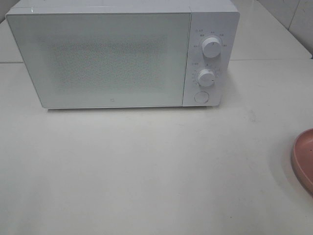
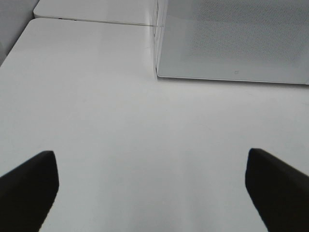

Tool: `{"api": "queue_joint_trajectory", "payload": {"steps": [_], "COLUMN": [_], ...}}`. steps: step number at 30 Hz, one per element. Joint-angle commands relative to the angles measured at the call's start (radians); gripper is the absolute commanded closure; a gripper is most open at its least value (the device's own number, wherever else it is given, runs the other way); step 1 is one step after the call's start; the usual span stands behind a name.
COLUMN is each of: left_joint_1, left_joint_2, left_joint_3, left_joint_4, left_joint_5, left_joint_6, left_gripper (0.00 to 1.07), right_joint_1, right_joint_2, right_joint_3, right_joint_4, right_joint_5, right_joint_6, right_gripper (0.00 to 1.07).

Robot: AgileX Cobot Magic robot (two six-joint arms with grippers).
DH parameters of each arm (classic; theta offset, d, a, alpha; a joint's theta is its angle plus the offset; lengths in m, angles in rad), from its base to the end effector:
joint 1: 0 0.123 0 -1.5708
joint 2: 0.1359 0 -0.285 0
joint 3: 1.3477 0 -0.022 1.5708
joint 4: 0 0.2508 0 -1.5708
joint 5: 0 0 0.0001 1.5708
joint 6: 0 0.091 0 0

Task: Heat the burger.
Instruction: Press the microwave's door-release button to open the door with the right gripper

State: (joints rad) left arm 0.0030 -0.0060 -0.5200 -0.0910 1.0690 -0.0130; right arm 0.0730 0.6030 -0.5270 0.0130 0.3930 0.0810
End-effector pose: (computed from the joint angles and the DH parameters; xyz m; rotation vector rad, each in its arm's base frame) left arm -0.0087 -0.0073 0.2824 -0.0102 2.0252 -0.1148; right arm 0.1239 0.0095 0.3058 0.0163 1.9542 0.1144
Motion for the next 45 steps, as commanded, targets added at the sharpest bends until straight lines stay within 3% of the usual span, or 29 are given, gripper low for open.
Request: {"api": "queue_joint_trajectory", "payload": {"steps": [1, 26, 31, 33, 39, 45], "left_joint_1": [-0.002, -0.002, -0.002, -0.002, -0.002, -0.002], "left_joint_2": [-0.017, -0.017, -0.017, -0.017, -0.017, -0.017], "left_joint_3": [0.003, 0.003, 0.003, 0.003, 0.003, 0.003], "left_joint_4": [0.003, 0.003, 0.003, 0.003, 0.003, 0.003], "left_joint_5": [0.002, 0.002, 0.002, 0.002, 0.002, 0.002], "left_joint_6": [0.000, 0.000, 0.000, 0.000, 0.000, 0.000], "left_gripper": [0.09, 0.09, 0.09, 0.09, 0.09, 0.09], "right_joint_1": [0.003, 0.003, 0.003, 0.003, 0.003, 0.003], "right_joint_2": [0.046, 0.460, 0.549, 0.609, 0.685, 0.773], "right_joint_3": [-0.005, -0.005, -0.005, 0.005, 0.054, 0.134], "right_joint_4": [0.001, -0.006, -0.068, -0.126, -0.128, -0.055], "right_joint_5": [-0.065, -0.607, -0.739, -0.838, -1.008, -1.212], "right_joint_6": [0.002, 0.002, 0.002, 0.003, -0.011, -0.074], "right_gripper": [0.31, 0.31, 0.31, 0.31, 0.31, 0.31]}}
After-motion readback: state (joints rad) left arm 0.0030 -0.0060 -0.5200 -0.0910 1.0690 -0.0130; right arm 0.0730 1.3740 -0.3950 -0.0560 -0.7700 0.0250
